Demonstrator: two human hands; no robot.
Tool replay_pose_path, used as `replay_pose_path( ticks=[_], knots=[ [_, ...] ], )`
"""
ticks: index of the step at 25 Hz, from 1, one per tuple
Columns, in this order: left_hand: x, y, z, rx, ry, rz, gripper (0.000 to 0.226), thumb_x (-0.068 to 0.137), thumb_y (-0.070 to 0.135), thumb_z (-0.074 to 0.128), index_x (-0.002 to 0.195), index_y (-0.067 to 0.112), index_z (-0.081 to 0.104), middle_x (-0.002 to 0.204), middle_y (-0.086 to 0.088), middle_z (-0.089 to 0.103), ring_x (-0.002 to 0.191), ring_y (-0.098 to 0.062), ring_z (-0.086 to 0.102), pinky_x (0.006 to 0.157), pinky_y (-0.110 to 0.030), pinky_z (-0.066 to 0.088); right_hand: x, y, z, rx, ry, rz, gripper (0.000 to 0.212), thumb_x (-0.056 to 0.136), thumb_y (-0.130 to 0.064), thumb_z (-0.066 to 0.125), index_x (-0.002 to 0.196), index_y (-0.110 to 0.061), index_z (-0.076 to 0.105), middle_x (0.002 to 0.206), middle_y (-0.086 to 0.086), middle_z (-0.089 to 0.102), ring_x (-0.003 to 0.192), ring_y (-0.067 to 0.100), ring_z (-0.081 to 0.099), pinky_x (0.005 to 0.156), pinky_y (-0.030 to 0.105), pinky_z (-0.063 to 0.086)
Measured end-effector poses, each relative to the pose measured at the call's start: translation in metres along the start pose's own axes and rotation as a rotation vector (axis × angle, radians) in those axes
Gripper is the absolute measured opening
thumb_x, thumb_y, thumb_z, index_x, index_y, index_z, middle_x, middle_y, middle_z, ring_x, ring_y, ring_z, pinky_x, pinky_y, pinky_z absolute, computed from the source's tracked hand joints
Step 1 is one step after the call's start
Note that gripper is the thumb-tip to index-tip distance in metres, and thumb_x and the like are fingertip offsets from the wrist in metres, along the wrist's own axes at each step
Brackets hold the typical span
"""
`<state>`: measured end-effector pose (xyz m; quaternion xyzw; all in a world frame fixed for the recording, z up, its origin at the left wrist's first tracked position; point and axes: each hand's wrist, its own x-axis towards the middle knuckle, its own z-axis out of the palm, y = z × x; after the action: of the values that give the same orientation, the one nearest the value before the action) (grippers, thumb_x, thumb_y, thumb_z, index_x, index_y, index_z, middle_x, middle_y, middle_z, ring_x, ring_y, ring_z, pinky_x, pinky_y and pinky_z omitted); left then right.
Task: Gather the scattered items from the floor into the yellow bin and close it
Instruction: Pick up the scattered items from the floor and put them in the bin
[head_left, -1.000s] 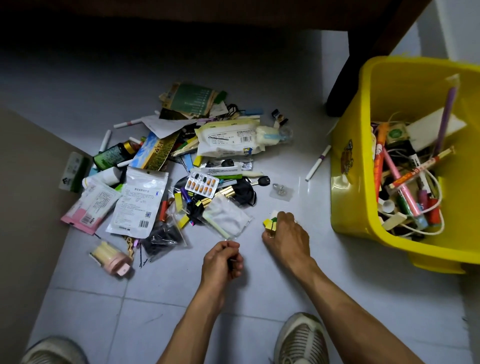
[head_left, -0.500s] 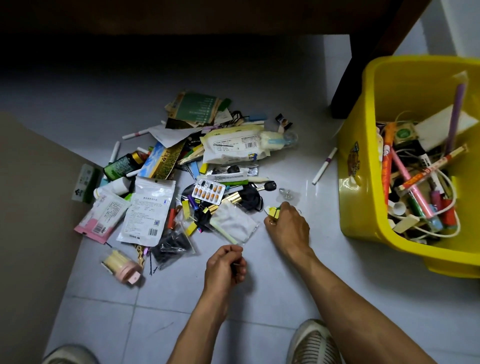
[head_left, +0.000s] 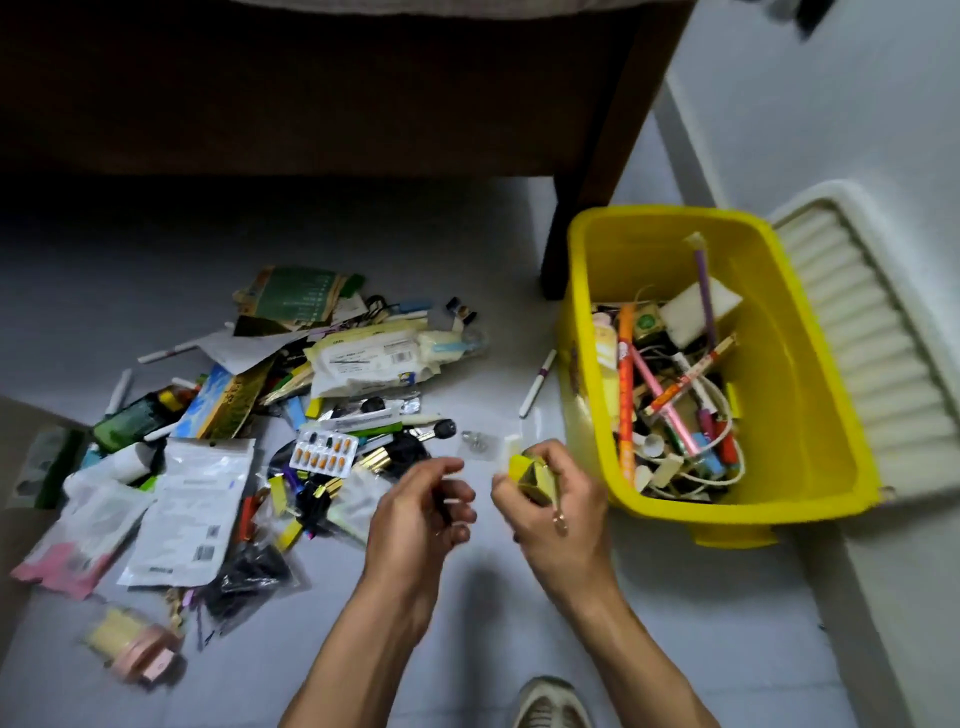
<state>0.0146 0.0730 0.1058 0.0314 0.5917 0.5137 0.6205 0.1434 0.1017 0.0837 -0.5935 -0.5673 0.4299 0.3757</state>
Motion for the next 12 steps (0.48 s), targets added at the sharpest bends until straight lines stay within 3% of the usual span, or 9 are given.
replay_pose_path(
  ticks=[2, 4, 6, 8, 10, 12],
  knots=[
    [-0.006, 0.018, 0.072, 0.045, -0.16, 0.053, 0.015, 0.093, 0.013, 0.052, 0.095, 0.006, 0.064, 0.065, -0.007, 0.057, 0.05, -0.015, 0.052, 0.046, -0.024, 0.036, 0.017, -0.025, -0.057, -0.022, 0.228, -0.034, 0.021, 0.074, -0.034, 0.066, 0.072, -0.019, 0.052, 0.056, -0.002, 0.052, 0.048, 0.01, 0.044, 0.044, 0.031, 0.043],
    [-0.018, 0.028, 0.136, 0.114, -0.306, 0.052, 0.017, 0.096, 0.017, 0.052, 0.096, 0.006, 0.064, 0.074, -0.009, 0.06, 0.06, -0.017, 0.058, 0.051, -0.025, 0.043, 0.038, -0.04, -0.109, -0.101, 0.352, 0.002, 0.02, 0.078, -0.037, 0.069, 0.082, -0.02, 0.06, 0.07, -0.006, 0.064, 0.064, 0.013, 0.058, 0.058, 0.035, 0.051],
    [-0.026, 0.029, 0.171, 0.149, -0.389, -0.021, 0.024, 0.099, 0.033, 0.05, 0.104, 0.013, 0.063, 0.098, -0.007, 0.065, 0.089, -0.018, 0.063, 0.075, -0.032, 0.052, 0.058, -0.047, -0.141, -0.193, 0.345, 0.125, 0.044, 0.08, -0.044, 0.074, 0.113, -0.018, 0.06, 0.105, 0.002, 0.069, 0.095, 0.021, 0.064, 0.078, 0.037, 0.053],
    [-0.031, 0.024, 0.177, 0.169, -0.39, -0.058, 0.039, 0.098, 0.048, 0.047, 0.122, 0.019, 0.058, 0.122, -0.001, 0.059, 0.109, -0.015, 0.057, 0.097, -0.04, 0.047, 0.071, -0.047, -0.16, -0.174, 0.266, 0.231, 0.077, 0.077, -0.048, 0.077, 0.139, -0.018, 0.043, 0.134, 0.005, 0.056, 0.121, 0.024, 0.054, 0.095, 0.04, 0.049],
    [-0.039, 0.019, 0.164, 0.161, -0.326, -0.055, 0.052, 0.097, 0.053, 0.046, 0.135, 0.019, 0.052, 0.136, 0.0, 0.054, 0.118, -0.016, 0.054, 0.101, -0.041, 0.044, 0.073, -0.053, -0.171, -0.111, 0.19, 0.225, 0.088, 0.078, -0.046, 0.077, 0.148, -0.022, 0.028, 0.147, 0.004, 0.045, 0.132, 0.025, 0.046, 0.104, 0.048, 0.045],
    [-0.051, 0.018, 0.143, 0.148, -0.245, -0.023, 0.056, 0.097, 0.052, 0.045, 0.14, 0.016, 0.048, 0.141, -0.003, 0.052, 0.126, -0.02, 0.051, 0.101, -0.042, 0.044, 0.069, -0.058, -0.176, -0.15, 0.146, 0.174, 0.086, 0.083, -0.044, 0.072, 0.151, -0.027, 0.023, 0.151, 0.002, 0.041, 0.135, 0.025, 0.042, 0.107, 0.049, 0.041]
  ],
)
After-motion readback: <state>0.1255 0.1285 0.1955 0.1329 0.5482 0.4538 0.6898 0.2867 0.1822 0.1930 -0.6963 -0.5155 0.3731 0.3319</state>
